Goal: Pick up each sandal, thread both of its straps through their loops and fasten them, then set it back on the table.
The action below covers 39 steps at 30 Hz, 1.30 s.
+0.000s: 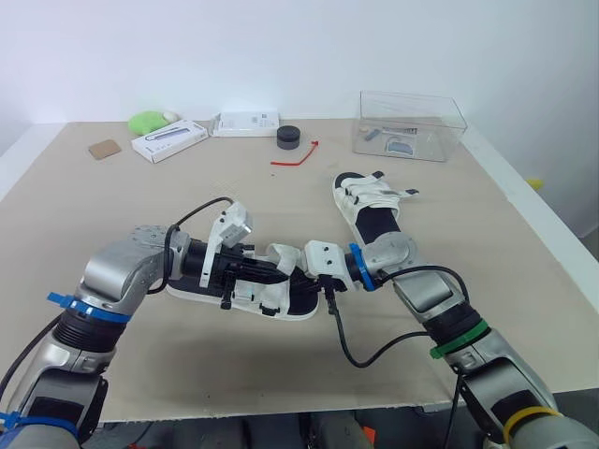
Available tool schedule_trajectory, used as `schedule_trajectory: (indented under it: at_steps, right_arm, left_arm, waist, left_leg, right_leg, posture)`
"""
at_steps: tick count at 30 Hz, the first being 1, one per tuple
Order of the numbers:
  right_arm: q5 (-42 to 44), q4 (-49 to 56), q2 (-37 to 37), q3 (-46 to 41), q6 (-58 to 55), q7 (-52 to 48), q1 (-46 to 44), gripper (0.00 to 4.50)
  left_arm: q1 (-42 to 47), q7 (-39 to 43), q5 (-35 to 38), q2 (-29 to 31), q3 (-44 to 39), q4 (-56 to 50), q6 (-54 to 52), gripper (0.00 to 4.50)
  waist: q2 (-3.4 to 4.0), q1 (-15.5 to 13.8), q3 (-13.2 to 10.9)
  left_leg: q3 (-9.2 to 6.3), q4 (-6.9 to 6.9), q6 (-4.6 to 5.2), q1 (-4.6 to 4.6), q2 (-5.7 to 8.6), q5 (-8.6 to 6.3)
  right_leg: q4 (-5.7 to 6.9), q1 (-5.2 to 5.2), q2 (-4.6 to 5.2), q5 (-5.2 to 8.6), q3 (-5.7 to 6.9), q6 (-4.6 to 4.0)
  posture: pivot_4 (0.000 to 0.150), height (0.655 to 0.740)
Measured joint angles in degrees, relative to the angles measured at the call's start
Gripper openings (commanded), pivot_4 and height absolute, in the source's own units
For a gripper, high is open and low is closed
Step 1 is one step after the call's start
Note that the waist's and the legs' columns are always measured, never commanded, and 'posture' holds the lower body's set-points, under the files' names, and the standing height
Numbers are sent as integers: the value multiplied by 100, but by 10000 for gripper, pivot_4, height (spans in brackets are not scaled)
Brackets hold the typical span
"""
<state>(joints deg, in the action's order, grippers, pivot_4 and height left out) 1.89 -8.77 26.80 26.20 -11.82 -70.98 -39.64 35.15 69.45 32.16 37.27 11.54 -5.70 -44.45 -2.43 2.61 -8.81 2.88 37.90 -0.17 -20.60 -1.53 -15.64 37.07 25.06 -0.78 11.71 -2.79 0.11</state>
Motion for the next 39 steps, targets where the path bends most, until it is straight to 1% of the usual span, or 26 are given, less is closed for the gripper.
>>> schedule_trajectory:
  at_steps: [8, 16, 19, 20, 21, 26, 28, 30, 31, 32, 33, 35, 36, 38, 39]
  right_arm:
    - [0, 0, 24, -2, 18, -13, 2, 0]
    - [0, 2, 36, -4, 21, -16, 2, 0]
    - [0, 2, 35, 0, 27, -17, 1, 0]
    - [0, 2, 35, 1, 29, -18, 0, 0]
    - [0, 1, 36, 1, 30, -20, 0, 0]
    - [0, -10, 36, 0, 33, -37, -13, 0]
    - [0, -24, 35, 8, 47, -46, -25, 0]
    - [0, -33, 28, 27, 63, -52, -44, 0]
    - [0, -35, 19, 32, 68, -58, -65, 0]
    - [0, -52, 16, 34, 68, -70, -69, 0]
    - [0, -48, 16, 37, 70, -91, -76, 0]
    - [1, -60, 18, 34, 72, -131, -77, 0]
    - [2, -56, 25, 28, 73, -140, -72, 0]
    - [0, -107, 52, 6, 72, -141, -76, 0]
    - [-1, -112, 52, 9, 72, -135, -76, 0]
  left_arm:
    - [-447, -68, -311, 0, 167, -144, 480, 383]
    - [-522, -59, -220, 50, 153, -411, 271, 383]
    - [-522, -90, -15, 123, 59, -491, -45, 9163]
    - [-522, -100, 71, 166, -9, -536, -142, 13919]
    - [-522, -89, 167, 230, -72, -614, -234, 17485]
    - [-435, 110, 918, 649, -540, -1015, -841, 42652]
    - [-295, 131, 1320, 873, -853, -1139, -1168, 42652]
    - [-267, 143, 1873, 1180, -1281, -1258, -1627, 42652]
    - [-429, 146, 2219, 1386, -1545, -1402, -1890, 42652]
    - [-609, 144, 2380, 1498, -1677, -1514, -2029, 42652]
    - [-1121, 129, 2544, 1651, -1856, -1802, -2113, 42652]
    - [-1899, 62, 2566, 1708, -1922, -2163, -2064, 42652]
    - [-2456, -68, 2551, 1634, -1926, -2400, -1995, 42652]
    - [-3061, -426, 2414, 1291, -1877, -2707, -1700, 42652]
    - [-3103, -465, 2386, 1266, -1874, -2735, -1648, 42652]
  waist:
    - [0, -5, 0]
    - [0, -4, 0]
    - [0, -3, 0]
    - [0, -3, 0]
    - [0, -2, 0]
    - [-3, -1, -2]
    - [-5, 0, -4]
    - [-4, 2, -4]
    - [-3, 12, -5]
    - [2, 12, -3]
    - [5, 15, -1]
    - [6, 7, -1]
    - [4, 3, 0]
    - [-13, -19, 1]
    - [-19, -25, 4]
  left_leg:
    - [1, 0, 2, 0, 1, -1]
    - [2, 1, 2, 0, 2, -1]
    - [1, 1, 2, -1, 2, -1]
    - [1, 1, 2, -1, 1, -1]
    - [1, 1, 2, -1, 1, -1]
    - [1, 1, 2, -2, 1, -1]
    - [0, 1, 2, -2, 1, -1]
    - [1, 0, 2, -1, 1, -1]
    - [3, -3, 3, -1, 1, -2]
    - [4, -3, 8, 1, 1, -5]
    - [6, -4, 9, 2, 1, -10]
    - [5, -4, 7, 0, -1, -15]
    - [4, -4, 5, 0, -2, -16]
    - [-6, 6, 3, -2, -4, -15]
    - [-9, 8, 2, 0, -6, -14]
  right_leg:
    - [0, -1, 3, 0, 0, 0]
    - [0, -1, 3, -1, -1, 2]
    - [0, 0, 2, -1, 0, 2]
    - [0, 0, 2, -1, 1, 2]
    - [0, 0, 2, -1, 1, 2]
    - [0, 1, 2, 0, 2, 2]
    - [0, 1, 2, 0, 3, 2]
    - [0, 2, 2, 2, 2, 2]
    - [0, 5, 2, 4, 0, 2]
    - [0, 3, 5, 9, 1, 3]
    - [0, 4, 6, 12, -2, 3]
    - [0, 4, 19, 19, -2, 1]
    - [0, 4, 28, 20, -1, -1]
    - [3, 1, 29, 22, 10, -11]
    - [2, -2, 27, 29, 13, -31]
  posture:
    - [1500, 7400]
    - [1500, 7400]
    - [1500, 7400]
    - [1500, 7400]
    - [1500, 7400]
    - [1500, 7400]
    - [1500, 7400]
    - [1500, 7400]
    - [1500, 7400]
    - [1500, 7400]
    - [1500, 7400]
    - [1500, 7400]
    - [1500, 7400]
    - [1500, 7400]
    - [1500, 7400]
